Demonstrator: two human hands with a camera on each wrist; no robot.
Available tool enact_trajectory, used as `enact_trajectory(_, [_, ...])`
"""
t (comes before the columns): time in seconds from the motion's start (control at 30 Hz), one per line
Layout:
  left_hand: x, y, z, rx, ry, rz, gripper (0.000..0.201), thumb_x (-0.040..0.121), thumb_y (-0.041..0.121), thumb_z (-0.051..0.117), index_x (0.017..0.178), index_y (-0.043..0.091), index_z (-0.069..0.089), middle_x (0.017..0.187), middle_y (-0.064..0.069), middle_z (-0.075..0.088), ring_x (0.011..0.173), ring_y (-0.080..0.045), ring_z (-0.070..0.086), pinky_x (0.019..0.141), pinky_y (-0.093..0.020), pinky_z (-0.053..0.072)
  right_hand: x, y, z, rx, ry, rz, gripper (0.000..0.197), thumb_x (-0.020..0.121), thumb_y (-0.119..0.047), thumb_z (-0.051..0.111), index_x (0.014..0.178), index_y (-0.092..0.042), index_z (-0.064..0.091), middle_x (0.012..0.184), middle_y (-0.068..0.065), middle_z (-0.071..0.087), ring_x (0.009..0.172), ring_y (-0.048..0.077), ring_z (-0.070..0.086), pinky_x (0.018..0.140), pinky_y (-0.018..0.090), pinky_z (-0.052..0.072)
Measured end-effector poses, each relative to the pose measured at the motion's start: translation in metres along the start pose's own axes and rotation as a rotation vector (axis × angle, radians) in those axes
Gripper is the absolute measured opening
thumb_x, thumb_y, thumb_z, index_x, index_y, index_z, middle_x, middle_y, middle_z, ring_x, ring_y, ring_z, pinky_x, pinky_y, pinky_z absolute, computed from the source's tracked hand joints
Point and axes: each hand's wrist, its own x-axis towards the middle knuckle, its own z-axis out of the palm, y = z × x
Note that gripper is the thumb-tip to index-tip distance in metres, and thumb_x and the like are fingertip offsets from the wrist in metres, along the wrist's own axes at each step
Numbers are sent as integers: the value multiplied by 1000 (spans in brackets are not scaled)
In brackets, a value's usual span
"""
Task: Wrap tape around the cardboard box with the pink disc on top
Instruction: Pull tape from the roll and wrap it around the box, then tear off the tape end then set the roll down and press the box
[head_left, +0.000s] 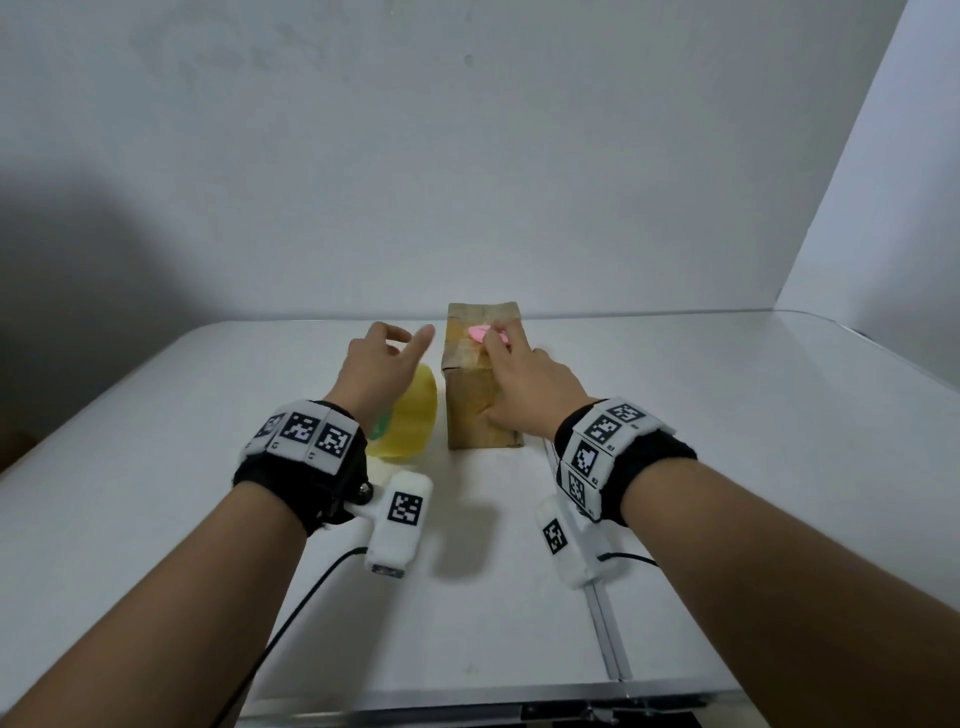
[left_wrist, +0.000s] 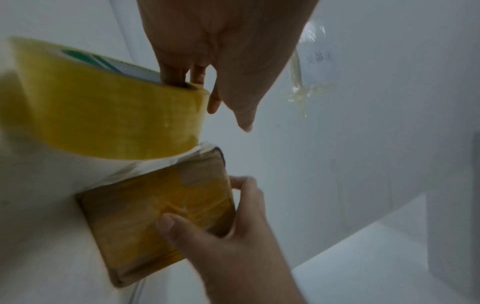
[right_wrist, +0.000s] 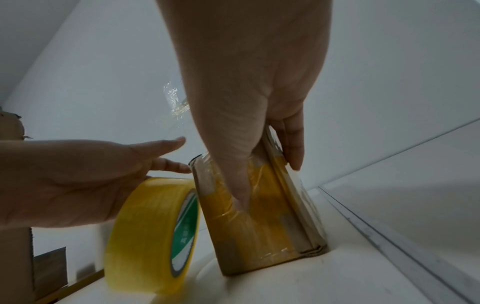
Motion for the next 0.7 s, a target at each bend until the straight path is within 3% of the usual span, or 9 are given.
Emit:
enact_trajectory(0.13, [-4,-7,-22,-177,81,-43,28,93,25,55,119,15,58,104,-4,59,75,-10,52,64,-24,43,0,4,-3,98,12,-22,84,74,-28,73,145,-24,28,145,-1,26,100,29,63,65,32,45])
enact_trajectory(0.2, [-8,-6,-31,-184,85,-28,28,93,16,51,120,16,59,95,1,55,74,-10,50,63,-22,41,-1,5,-4,104,9,-34,85,74,-26,74,145,-24,27,147,-1,24,93,31,65,67,35,53])
enact_trajectory(0.27, [-13,1,-38,-176,47,-7,29,92,14,50,119,20,59,98,0,56,76,-11,51,64,-22,41,-1,6,-4,98,-7,-38,88,74,-24,75,146,-25,25,153,-1,17,94,34,65,72,41,57])
enact_trajectory(0.37, [-20,15,-47,-196,-12,23,29,91,15,54,117,24,60,101,-1,59,80,-15,55,69,-25,44,0,8,-6,118,-42,-32,90,75,-27,74,149,-28,22,159,-4,5,107,35,61,79,44,57])
enact_trajectory(0.47, [-28,30,-53,-239,-110,73,30,90,13,56,117,23,61,99,-2,64,88,-19,58,78,-31,46,-3,10,-13,178,-42,-52,86,76,-41,71,147,-29,25,161,-6,2,132,29,47,94,45,51])
enact_trajectory(0.57, [-38,46,-50,-265,-290,124,35,91,6,55,123,19,59,97,0,65,89,-16,60,78,-28,46,-9,10,-22,288,69,-20,61,87,-55,54,139,-26,40,156,-5,21,131,27,48,101,46,46])
enact_trajectory(0.63, [-43,54,-42,-302,-384,143,36,92,4,55,124,18,60,96,0,64,90,-16,60,78,-27,46,-14,15,-28,348,225,37,42,95,-48,44,123,-20,56,139,-1,42,118,25,55,93,42,50])
enact_trajectory(0.7, [-47,61,-31,-354,-445,148,36,92,3,57,124,18,60,97,-1,65,93,-16,61,84,-31,46,-19,26,-38,362,316,83,31,98,-35,41,110,-14,62,124,3,53,107,24,59,88,39,51])
